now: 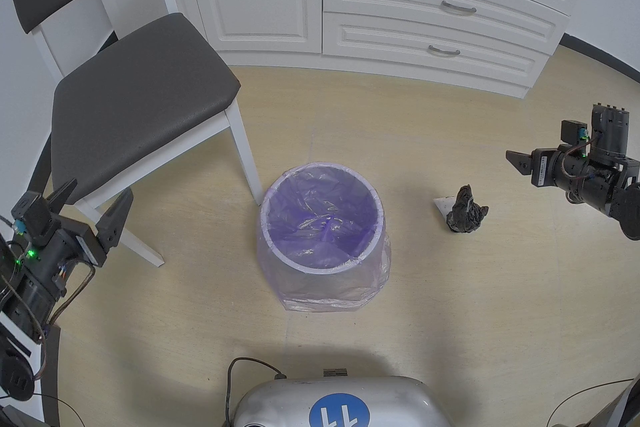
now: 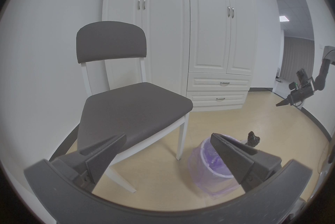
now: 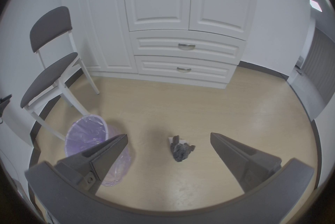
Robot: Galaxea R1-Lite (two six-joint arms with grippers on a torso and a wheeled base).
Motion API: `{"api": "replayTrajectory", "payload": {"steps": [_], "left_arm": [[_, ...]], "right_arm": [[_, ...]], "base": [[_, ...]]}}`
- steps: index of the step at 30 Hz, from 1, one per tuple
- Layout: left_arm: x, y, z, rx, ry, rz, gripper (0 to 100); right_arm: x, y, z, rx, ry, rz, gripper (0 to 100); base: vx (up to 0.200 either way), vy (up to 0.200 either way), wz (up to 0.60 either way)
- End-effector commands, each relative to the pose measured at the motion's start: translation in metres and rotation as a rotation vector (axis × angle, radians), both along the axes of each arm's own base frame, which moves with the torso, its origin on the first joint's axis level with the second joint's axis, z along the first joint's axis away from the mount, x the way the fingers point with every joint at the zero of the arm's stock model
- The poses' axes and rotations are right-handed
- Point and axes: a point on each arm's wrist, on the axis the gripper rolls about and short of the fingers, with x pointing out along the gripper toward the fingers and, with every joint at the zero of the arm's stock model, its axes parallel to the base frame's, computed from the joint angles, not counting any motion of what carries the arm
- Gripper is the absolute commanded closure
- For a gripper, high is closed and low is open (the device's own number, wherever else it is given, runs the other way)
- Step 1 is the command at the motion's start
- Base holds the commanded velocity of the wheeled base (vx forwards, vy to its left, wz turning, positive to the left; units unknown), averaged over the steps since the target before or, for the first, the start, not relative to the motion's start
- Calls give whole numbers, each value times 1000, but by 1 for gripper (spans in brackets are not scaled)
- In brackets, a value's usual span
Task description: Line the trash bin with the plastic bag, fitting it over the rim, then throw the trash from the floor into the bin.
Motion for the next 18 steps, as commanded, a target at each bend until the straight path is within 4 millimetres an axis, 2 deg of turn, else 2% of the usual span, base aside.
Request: {"api": "replayTrajectory", "payload": {"steps": [1, 4, 5, 8, 9, 10, 11, 12, 14, 18], "left_arm": [[-39, 2, 4, -30, -53, -31, 0], [-59, -7, 9, -48, -104, -140, 0], [-59, -7, 9, -48, -104, -140, 0], [-54, -13, 21, -49, -127, -166, 0], [-54, -13, 22, -52, -130, -170, 0], [-54, -16, 21, -49, -121, -186, 0], [-54, -16, 21, -49, -121, -186, 0], [-56, -19, 18, -46, -104, -212, 0], [-58, -20, 16, -42, -92, -228, 0], [-58, -21, 16, -20, -96, -227, 0]], "right_arm": [[8, -21, 0, -4, 4, 0, 0], [32, -25, -10, 12, 33, 68, 0], [32, -25, -10, 12, 33, 68, 0], [56, -25, -30, 13, 78, 64, 0], [60, -25, -32, 11, 82, 63, 0], [72, -26, -40, 12, 99, 60, 0], [72, -26, -40, 12, 99, 60, 0], [90, -32, -55, 14, 128, 46, 0], [104, -35, -66, 15, 159, 35, 0], [118, -41, -77, 25, 208, 20, 0]], "base": [[0, 0, 0], [0, 0, 0], [0, 0, 0], [0, 0, 0], [0, 0, 0], [0, 0, 0], [0, 0, 0], [0, 0, 0], [0, 0, 0], [0, 0, 0]]}}
